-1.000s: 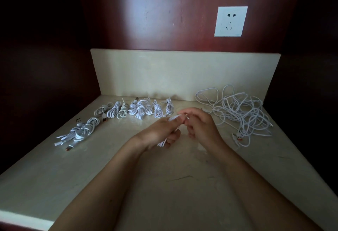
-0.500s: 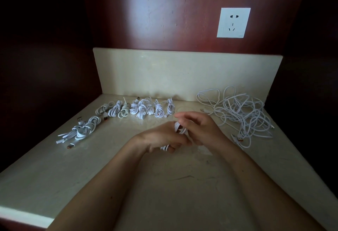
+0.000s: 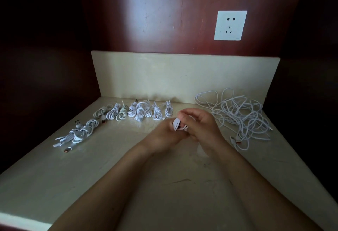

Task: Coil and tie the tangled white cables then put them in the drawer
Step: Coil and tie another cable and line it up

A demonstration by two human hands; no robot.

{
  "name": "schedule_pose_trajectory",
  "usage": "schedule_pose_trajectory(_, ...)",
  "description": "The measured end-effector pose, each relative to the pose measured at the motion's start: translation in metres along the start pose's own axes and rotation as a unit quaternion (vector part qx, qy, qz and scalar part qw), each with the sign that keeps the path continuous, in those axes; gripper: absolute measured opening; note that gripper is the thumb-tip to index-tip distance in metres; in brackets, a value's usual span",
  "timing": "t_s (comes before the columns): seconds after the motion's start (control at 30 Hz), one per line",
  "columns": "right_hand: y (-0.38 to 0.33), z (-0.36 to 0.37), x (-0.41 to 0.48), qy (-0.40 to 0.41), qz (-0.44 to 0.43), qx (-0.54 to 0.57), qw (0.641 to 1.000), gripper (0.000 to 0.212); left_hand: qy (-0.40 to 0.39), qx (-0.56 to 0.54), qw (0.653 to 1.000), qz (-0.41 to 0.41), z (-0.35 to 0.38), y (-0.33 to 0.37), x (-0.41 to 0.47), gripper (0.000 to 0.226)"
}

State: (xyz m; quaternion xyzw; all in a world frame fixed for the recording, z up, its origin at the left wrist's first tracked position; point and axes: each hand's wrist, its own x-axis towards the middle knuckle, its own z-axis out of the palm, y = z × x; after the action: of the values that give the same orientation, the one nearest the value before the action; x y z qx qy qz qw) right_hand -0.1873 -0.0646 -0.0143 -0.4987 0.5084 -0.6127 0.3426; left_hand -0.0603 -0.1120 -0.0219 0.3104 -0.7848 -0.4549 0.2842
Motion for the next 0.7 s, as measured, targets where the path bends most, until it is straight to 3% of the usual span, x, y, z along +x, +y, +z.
schedule_pose_trajectory(0.13,-0.005,-0.005,0.003,0.003,0.033,0.061,0.998,0.007,0.067,0.155,0.985,0.025,0.002,-0.003,0.003,0.026)
schedule_pose_trajectory(0.2,-0.006,-0.005,0.003,0.012,0.042,0.077,0.996,0.006,0.106,0.285,0.952,0.020,0.002,0.004,0.002,0.035)
schedule_pose_trajectory(0.27,-0.008,-0.005,0.003,0.017,0.049,0.115,0.992,0.004,0.160,0.349,0.923,0.033,0.000,0.010,0.001,0.037)
schedule_pose_trajectory(0.33,-0.010,-0.006,0.003,0.018,0.058,0.144,0.988,0.003,0.189,0.316,0.928,0.052,-0.001,0.014,0.000,0.027)
schedule_pose_trajectory(0.43,-0.008,-0.005,0.004,0.019,0.074,0.151,0.986,0.007,0.186,0.231,0.955,0.029,-0.001,0.009,-0.002,0.031)
schedule_pose_trajectory(0.5,-0.006,0.000,0.005,0.010,0.076,0.154,0.985,0.014,0.192,0.091,0.977,0.021,-0.004,0.001,-0.002,0.034)
schedule_pose_trajectory(0.57,-0.006,0.005,0.005,-0.001,0.071,0.151,0.986,0.019,0.222,-0.052,0.973,0.035,-0.005,-0.006,0.001,0.040)
schedule_pose_trajectory(0.7,-0.006,0.012,0.004,-0.014,0.060,0.127,0.990,0.023,0.258,-0.104,0.960,0.037,-0.010,-0.006,0.005,0.043)
